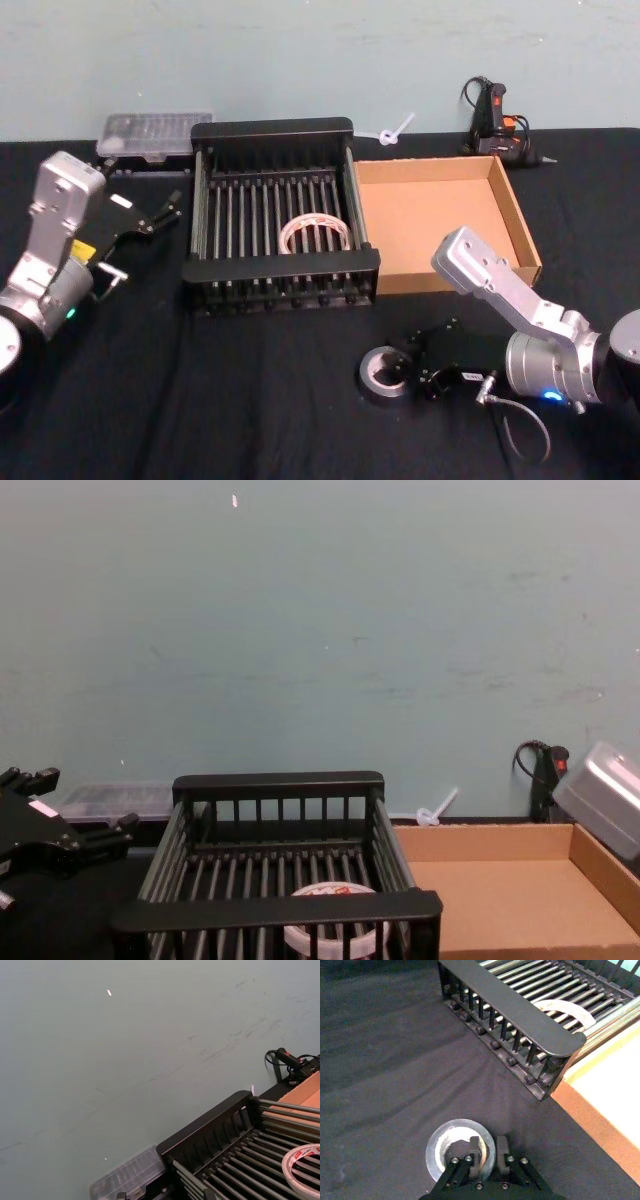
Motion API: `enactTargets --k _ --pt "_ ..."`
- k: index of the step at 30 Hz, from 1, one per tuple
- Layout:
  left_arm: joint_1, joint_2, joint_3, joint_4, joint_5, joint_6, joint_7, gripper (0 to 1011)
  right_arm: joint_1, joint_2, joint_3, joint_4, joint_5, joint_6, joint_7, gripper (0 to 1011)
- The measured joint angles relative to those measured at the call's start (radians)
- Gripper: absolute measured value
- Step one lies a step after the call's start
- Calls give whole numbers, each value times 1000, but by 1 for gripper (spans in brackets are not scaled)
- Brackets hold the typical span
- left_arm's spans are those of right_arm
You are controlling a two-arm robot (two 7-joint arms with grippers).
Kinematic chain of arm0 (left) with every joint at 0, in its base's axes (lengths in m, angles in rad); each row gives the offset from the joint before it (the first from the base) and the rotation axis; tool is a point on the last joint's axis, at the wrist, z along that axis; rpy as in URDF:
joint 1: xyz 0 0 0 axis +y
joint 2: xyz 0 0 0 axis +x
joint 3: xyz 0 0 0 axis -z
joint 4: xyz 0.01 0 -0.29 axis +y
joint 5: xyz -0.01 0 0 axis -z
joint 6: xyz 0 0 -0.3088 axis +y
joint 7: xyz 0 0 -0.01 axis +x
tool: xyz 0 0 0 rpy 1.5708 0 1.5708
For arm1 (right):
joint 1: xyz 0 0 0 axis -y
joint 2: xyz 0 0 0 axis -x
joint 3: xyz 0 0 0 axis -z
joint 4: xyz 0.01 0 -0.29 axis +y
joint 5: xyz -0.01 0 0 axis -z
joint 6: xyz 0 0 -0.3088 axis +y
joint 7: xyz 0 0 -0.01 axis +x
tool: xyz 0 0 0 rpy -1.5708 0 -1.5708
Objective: Pick up the white tape and place it into the black box , Pick up the silver tape and place it into the brown box.
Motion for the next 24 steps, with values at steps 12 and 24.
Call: enactTargets --k 12,24 --pt "0 0 0 0 0 0 0 1001 -1 0 4 1 5 -8 4 159" --pt "0 0 0 0 0 0 0 1001 -12 -5 66 -13 36 -29 -49 159"
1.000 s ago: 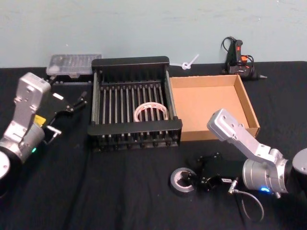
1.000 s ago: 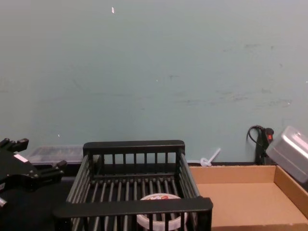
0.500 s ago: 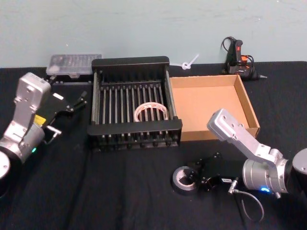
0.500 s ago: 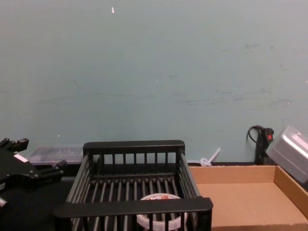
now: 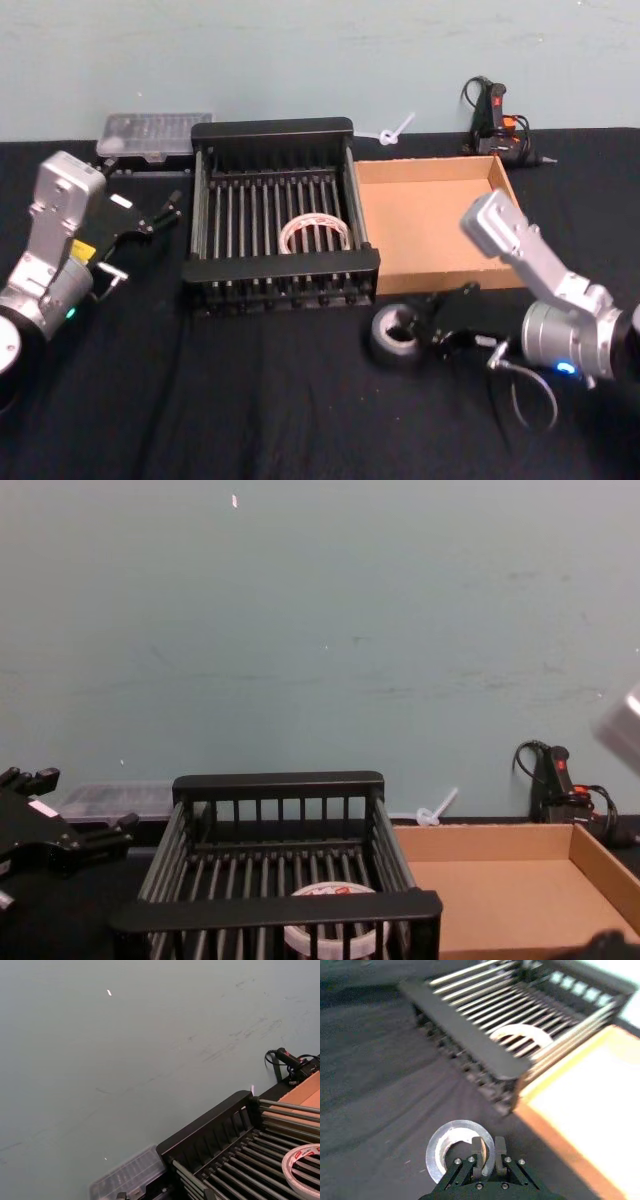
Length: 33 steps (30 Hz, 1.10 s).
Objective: Pick up the white tape and place it into the black box , Pick up the silver tape and place it into the brown box.
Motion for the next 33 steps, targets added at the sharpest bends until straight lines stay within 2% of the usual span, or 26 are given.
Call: enactTargets --k 6,13,24,30,33 --pt "0 0 0 0 0 0 0 1001 18 -16 44 5 -4 -5 -54 159" --pt "0 0 0 0 0 0 0 1001 71 -62 88 61 -32 -7 -107 159" --pt "0 0 0 0 0 0 0 1001 151 -145 99 190 -87 -5 -153 159" --pt "0 0 0 0 0 0 0 1001 172 -177 115 238 -98 -1 -169 159" --pt "0 0 0 0 0 0 0 1001 172 -176 115 237 -98 -1 -168 159"
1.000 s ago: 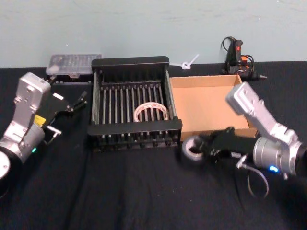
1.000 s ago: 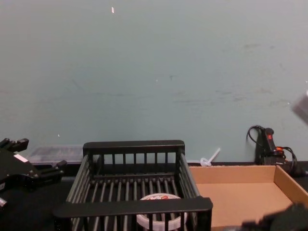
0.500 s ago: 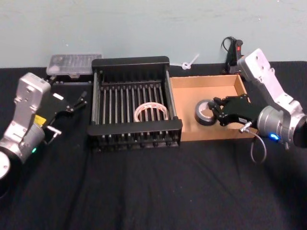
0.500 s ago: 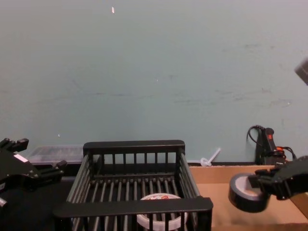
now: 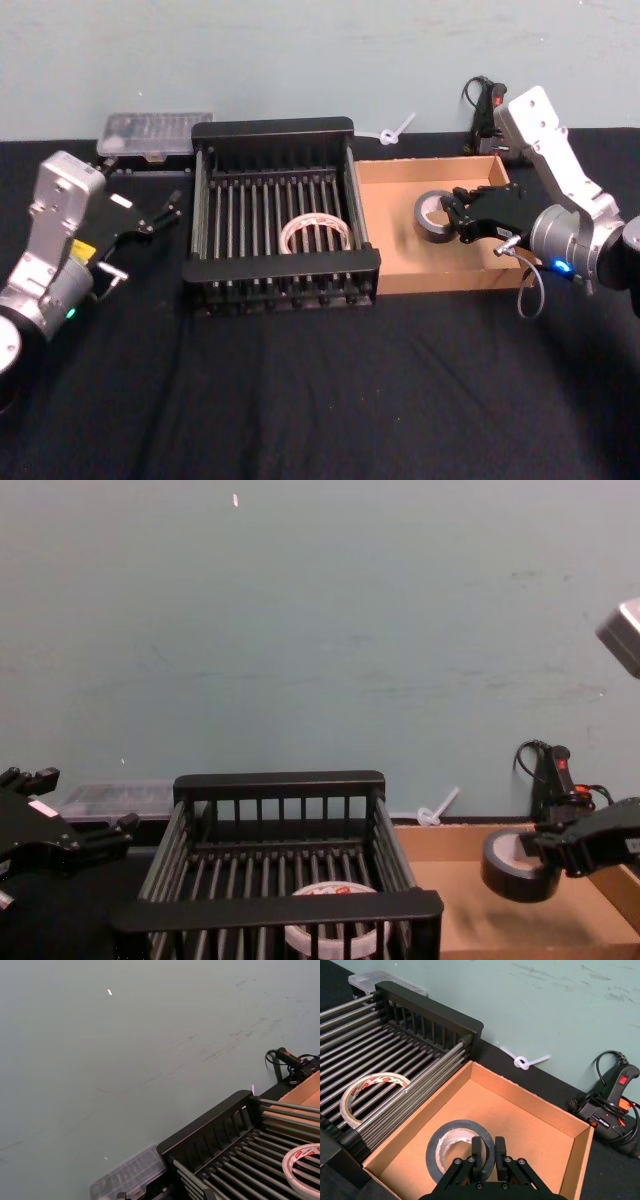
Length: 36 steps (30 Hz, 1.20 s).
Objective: Pick up the white tape and place it into the black box , Pick up the silver tape and place it into the brown box.
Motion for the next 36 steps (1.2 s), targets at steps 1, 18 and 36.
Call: enactTargets --k 1,18,36 --pt "0 0 0 0 0 0 0 1001 0 1 0 -1 0 0 0 159" --pt "0 0 0 0 0 0 0 1001 -4 6 -5 -9 1 0 3 365" --pt "0 0 0 0 0 0 0 1001 -5 7 -6 -11 1 0 5 908"
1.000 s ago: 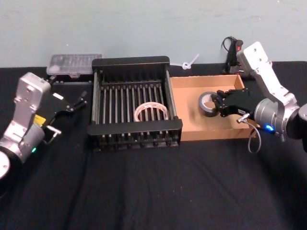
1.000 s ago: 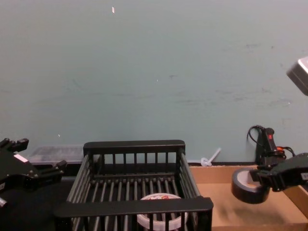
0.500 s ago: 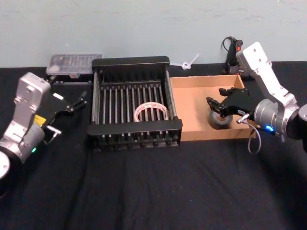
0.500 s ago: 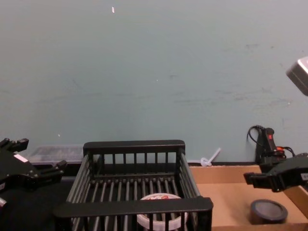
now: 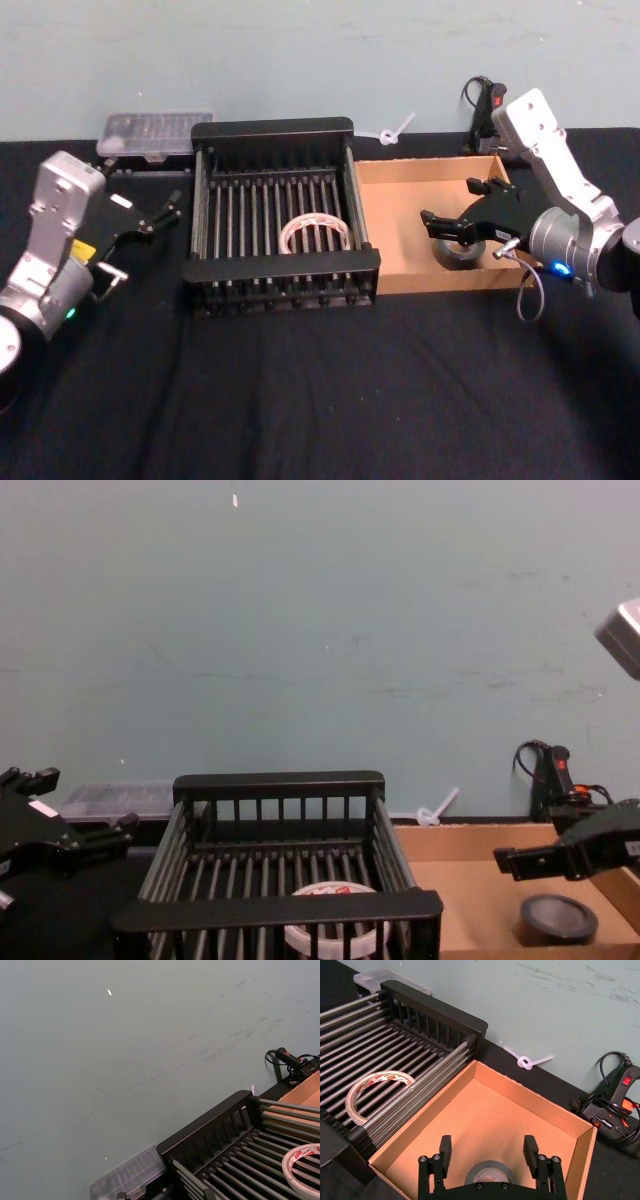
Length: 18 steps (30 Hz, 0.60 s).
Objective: Pick up the white tape and place it into the black box , Pick up the silver tape and place it into the brown box.
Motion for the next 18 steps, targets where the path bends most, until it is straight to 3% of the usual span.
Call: enactTargets --k 4,9,18 --pt "0 0 0 0 0 0 0 1001 0 0 0 0 0 0 0 999" --pt "0 0 0 0 0 0 0 1001 0 0 0 -1 1 0 0 1002" --pt "0 0 0 0 0 0 0 1001 -60 3 41 -84 -37 -33 -56 1002"
